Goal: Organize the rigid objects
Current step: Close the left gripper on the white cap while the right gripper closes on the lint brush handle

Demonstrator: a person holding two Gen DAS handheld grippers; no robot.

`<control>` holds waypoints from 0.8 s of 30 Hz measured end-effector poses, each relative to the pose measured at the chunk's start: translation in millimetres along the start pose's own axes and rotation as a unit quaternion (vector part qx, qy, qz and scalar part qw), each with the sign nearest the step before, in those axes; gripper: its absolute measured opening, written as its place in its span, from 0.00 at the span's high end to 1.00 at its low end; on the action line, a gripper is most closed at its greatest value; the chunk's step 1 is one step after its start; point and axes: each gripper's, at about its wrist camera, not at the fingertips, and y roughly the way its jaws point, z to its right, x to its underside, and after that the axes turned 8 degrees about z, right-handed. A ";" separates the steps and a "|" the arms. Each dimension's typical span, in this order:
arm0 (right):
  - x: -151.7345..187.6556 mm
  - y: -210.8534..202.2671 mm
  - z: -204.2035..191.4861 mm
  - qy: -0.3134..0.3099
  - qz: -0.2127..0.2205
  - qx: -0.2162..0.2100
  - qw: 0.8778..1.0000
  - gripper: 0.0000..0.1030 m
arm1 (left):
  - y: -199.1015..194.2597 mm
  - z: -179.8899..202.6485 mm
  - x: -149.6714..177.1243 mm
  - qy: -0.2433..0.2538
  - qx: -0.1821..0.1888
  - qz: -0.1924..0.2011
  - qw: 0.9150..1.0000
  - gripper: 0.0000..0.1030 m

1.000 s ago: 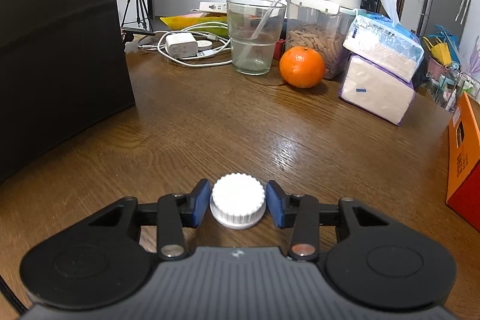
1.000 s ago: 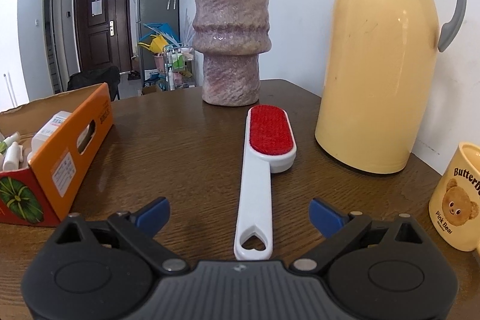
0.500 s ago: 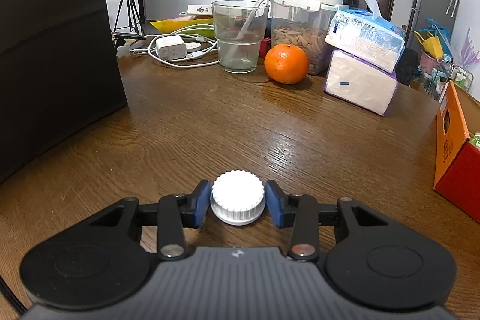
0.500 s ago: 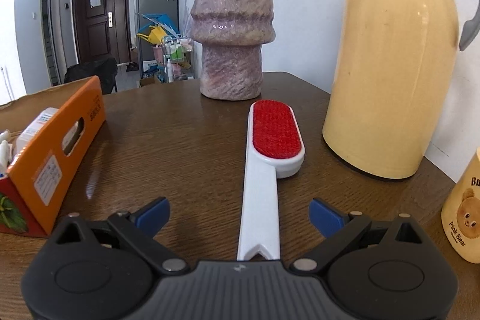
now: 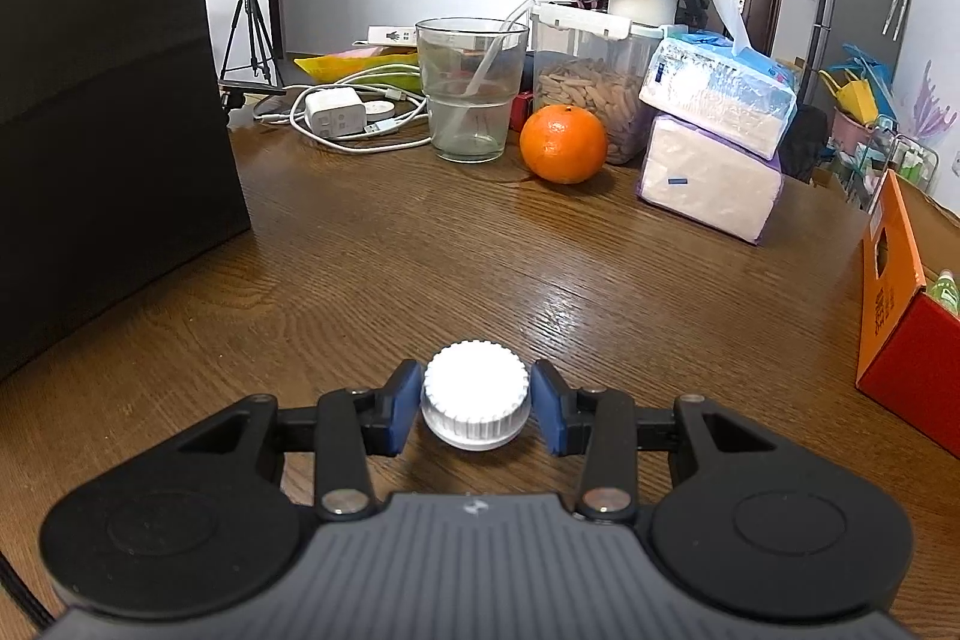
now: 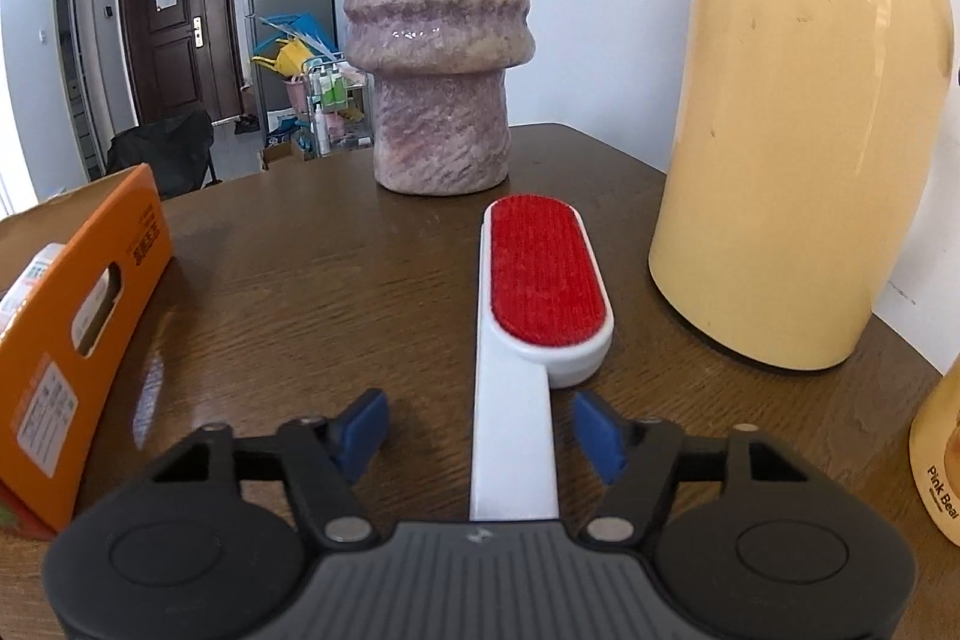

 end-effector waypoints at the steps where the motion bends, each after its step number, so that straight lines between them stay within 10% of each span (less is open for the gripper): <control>1: -0.7 0.6 0.0 0.000 0.001 -0.001 1.000 0.42 | 0.0 0.1 0.0 0.000 0.001 0.000 1.000 0.60; 8: -4.8 2.8 3.1 0.006 0.003 0.004 1.000 0.75 | -0.3 1.4 -0.5 0.002 0.003 0.002 1.000 0.60; 24: -2.7 -8.2 4.8 0.008 0.013 -0.001 1.000 0.77 | -3.8 2.1 -2.0 0.002 0.011 0.007 1.000 0.60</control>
